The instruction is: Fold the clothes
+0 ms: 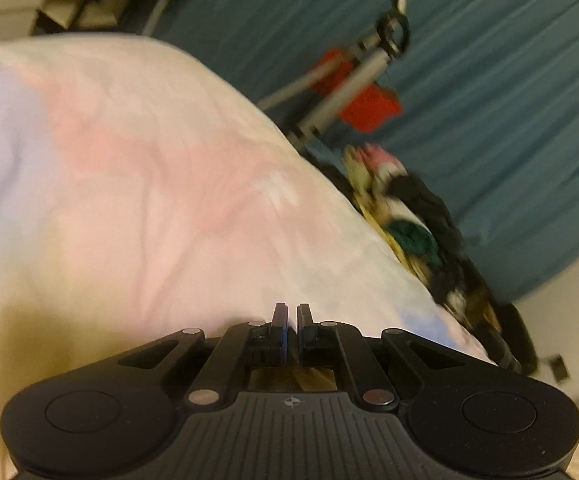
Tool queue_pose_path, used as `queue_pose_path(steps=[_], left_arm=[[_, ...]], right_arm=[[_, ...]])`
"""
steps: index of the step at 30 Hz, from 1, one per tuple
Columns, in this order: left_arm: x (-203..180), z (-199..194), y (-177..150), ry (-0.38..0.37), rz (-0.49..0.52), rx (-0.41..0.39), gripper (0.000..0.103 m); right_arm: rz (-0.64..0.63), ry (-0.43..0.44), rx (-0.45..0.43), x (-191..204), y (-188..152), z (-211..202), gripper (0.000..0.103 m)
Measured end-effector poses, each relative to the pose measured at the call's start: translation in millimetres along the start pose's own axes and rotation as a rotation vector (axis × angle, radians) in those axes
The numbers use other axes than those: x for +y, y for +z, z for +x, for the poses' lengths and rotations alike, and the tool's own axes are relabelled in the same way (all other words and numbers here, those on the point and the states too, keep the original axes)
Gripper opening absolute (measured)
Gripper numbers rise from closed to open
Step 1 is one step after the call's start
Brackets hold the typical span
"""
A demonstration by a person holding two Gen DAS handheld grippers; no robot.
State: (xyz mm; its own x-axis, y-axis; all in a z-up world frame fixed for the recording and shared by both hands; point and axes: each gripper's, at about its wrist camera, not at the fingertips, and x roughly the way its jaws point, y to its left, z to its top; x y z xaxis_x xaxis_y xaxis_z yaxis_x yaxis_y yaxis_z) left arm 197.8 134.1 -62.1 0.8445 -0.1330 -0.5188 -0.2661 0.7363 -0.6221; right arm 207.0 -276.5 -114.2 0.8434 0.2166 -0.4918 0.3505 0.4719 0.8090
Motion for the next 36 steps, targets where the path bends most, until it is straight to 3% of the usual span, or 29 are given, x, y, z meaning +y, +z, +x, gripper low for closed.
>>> queue_pose_path(steps=[3, 5, 9, 10, 12, 14, 17, 19, 21, 23, 26, 30, 32, 33, 34, 35, 36], left_arm=[[7.1, 5.7, 5.8, 0.005, -0.007, -0.035, 0.003], [12.1, 7.5, 8.0, -0.004, -0.038, -0.014, 0.003], [6.7, 3.7, 7.0, -0.033, 0.002, -0.008, 0.014], [4.4, 1.8, 6.1, -0.048, 0.009, -0.004, 0.021], [-0.5, -0.7, 4.7, -0.096, 0.025, 0.011, 0.029], [-5.6, -3.7, 2.8, -0.132, 0.051, 0.022, 0.033], [-14.4, -2.2, -1.0, -0.127, 0.112, 0.024, 0.047], [-17.9, 1.5, -3.9, -0.111, 0.156, 0.031, 0.053], [-21.4, 5.3, -6.8, -0.094, 0.199, 0.038, 0.056], [-23.9, 13.1, -10.0, -0.079, 0.233, 0.059, 0.056], [-27.3, 30.6, -15.6, -0.059, 0.282, 0.109, 0.056], [-35.0, 37.0, -23.2, -0.04, 0.373, 0.11, 0.056], [-38.7, 38.6, -26.3, -0.03, 0.41, 0.105, 0.05], [-40.2, 39.6, -27.3, -0.026, 0.423, 0.104, 0.036], [-39.9, 39.4, -27.6, -0.029, 0.423, 0.104, 0.017], [-39.7, 39.2, -27.8, -0.031, 0.423, 0.104, 0.009], [-39.3, 38.6, -27.9, -0.035, 0.42, 0.102, 0.008]], right_arm=[[0.008, 0.001, 0.024, -6.9, 2.4, 11.9, 0.011], [-0.009, -0.012, 0.042, -5.2, 2.5, 19.6, 0.011], [-0.053, -0.026, 0.055, 0.3, 1.8, 22.4, 0.017], [-0.059, -0.015, 0.062, 1.8, 1.9, 21.3, 0.022], [-0.06, 0.05, 0.085, 6.5, 3.0, 15.4, 0.066], [-0.077, 0.157, 0.108, 17.2, 4.2, 5.4, 0.087], [-0.152, 0.267, 0.107, 35.3, 7.0, -14.5, 0.086], [-0.213, 0.279, 0.064, 40.6, 10.3, -25.9, 0.086], [-0.273, 0.235, 0.016, 36.6, 14.6, -29.7, 0.086], [-0.356, 0.133, -0.011, 27.6, 17.0, -23.4, 0.086], [-0.417, 0.01, 0.001, 8.8, 16.4, -5.3, 0.086], [-0.393, 0.024, 0.03, -10.6, 9.7, 13.5, 0.073], [-0.425, 0.041, 0.038, -10.5, 3.2, 21.0, 0.059], [-0.447, 0.036, 0.043, -9.3, -0.3, 24.4, 0.043], [-0.47, 0.019, 0.046, -7.8, -3.6, 27.0, 0.033], [-0.491, 0.002, 0.037, -6.0, -6.6, 27.1, 0.023], [-0.504, -0.001, 0.014, -4.6, -8.4, 23.0, 0.018]])
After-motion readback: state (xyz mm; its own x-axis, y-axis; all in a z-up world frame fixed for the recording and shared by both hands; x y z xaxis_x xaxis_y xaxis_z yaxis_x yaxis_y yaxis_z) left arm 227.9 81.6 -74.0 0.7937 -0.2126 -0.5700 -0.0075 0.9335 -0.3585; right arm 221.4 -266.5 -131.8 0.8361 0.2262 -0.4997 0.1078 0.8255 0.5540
